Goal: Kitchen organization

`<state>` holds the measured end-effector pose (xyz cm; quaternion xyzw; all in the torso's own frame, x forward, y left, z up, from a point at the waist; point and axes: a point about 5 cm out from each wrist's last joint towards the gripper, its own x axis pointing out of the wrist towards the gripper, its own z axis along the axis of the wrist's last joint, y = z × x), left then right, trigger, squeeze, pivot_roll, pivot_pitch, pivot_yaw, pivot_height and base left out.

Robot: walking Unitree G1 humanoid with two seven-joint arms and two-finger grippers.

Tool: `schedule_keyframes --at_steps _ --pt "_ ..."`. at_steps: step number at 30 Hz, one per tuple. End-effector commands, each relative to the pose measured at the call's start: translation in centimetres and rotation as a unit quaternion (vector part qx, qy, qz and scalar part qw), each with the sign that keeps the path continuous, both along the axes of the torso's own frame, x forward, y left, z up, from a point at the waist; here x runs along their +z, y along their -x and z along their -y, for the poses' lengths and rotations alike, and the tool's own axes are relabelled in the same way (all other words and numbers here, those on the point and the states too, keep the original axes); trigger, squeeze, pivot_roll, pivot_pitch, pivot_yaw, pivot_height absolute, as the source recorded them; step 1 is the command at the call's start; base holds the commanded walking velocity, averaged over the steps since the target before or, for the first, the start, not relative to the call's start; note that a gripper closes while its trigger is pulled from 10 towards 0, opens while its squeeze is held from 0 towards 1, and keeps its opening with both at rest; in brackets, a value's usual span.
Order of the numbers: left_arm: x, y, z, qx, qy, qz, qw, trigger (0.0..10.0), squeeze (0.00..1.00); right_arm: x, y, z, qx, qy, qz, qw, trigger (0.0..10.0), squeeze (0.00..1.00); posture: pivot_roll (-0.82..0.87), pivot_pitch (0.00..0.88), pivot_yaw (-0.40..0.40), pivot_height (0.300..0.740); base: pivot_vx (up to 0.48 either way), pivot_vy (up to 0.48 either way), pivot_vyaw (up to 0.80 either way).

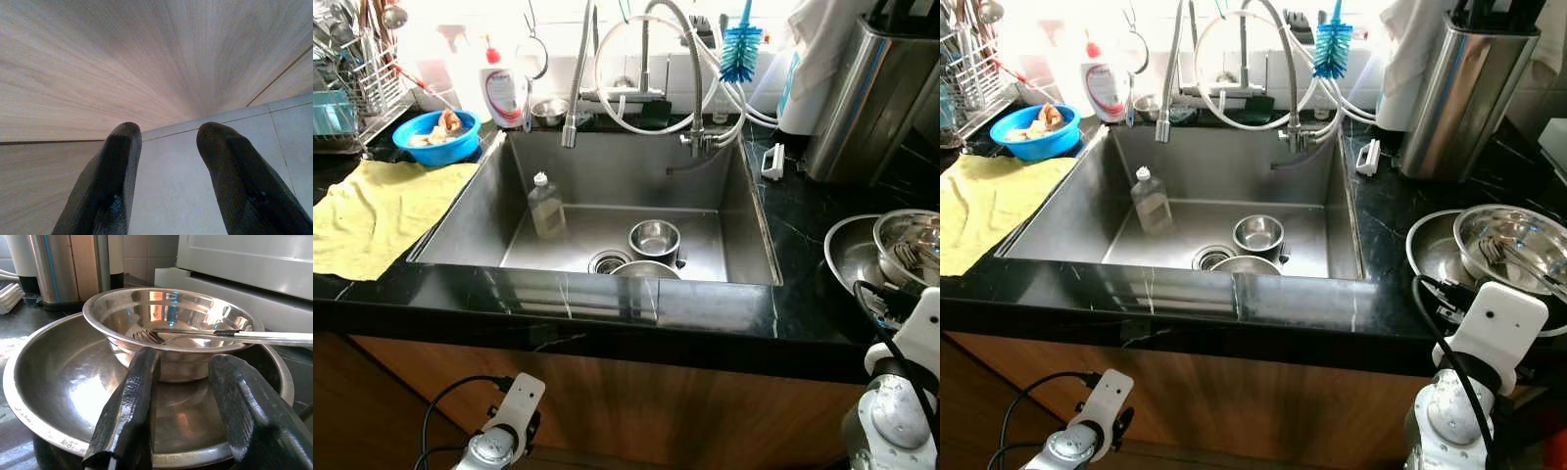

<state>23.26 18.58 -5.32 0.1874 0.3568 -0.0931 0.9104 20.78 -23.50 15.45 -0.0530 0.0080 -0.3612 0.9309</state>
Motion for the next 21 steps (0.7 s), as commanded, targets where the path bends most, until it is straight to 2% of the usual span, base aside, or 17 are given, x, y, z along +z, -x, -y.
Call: schedule_keyframes --at_steps 1,6,9,15,18,21 --pt "-0.1 0.2 -0.3 -0.005 -0.007 -0.004 1.0 10.0 0.0 -0.4 0.1 0.1 -0.011 -0.018 -0.011 1.0 10.0 0.0 -0.14 0.0 0.054 0.74 0.0 0.0 0.0" --pt "0.0 0.1 -0.3 -0.005 -0.007 -0.002 1.0 10.0 0.0 0.2 0.0 0.3 -0.011 -0.013 0.0 1.0 10.0 0.0 -0.14 0.0 0.053 0.74 0.0 0.0 0.0" --pt "0.0 0.1 -0.3 -0.004 -0.007 -0.001 1.0 10.0 0.0 0.5 0.2 0.4 -0.028 -0.004 0.002 1.0 10.0 0.0 -0.14 0.0 0.053 0.74 0.0 0.0 0.0" --pt "0.0 0.0 -0.3 -0.002 -0.007 0.0 1.0 10.0 0.0 0.5 0.9 0.8 -0.081 -0.017 0.006 0.997 10.0 0.0 -0.14 0.0 0.053 0.74 0.0 0.0 0.0" --pt "0.0 0.1 -0.3 -0.001 -0.007 0.0 1.0 10.0 0.0 0.7 0.9 0.9 -0.085 -0.018 0.007 0.996 10.0 0.0 -0.14 0.0 0.052 0.74 0.0 0.0 0.0" --pt "0.0 0.1 -0.3 0.001 -0.008 0.0 1.0 10.0 0.0 1.2 0.4 0.4 -0.062 -0.01 0.016 0.998 10.0 0.0 -0.14 0.0 0.05 0.74 0.0 0.0 0.0"
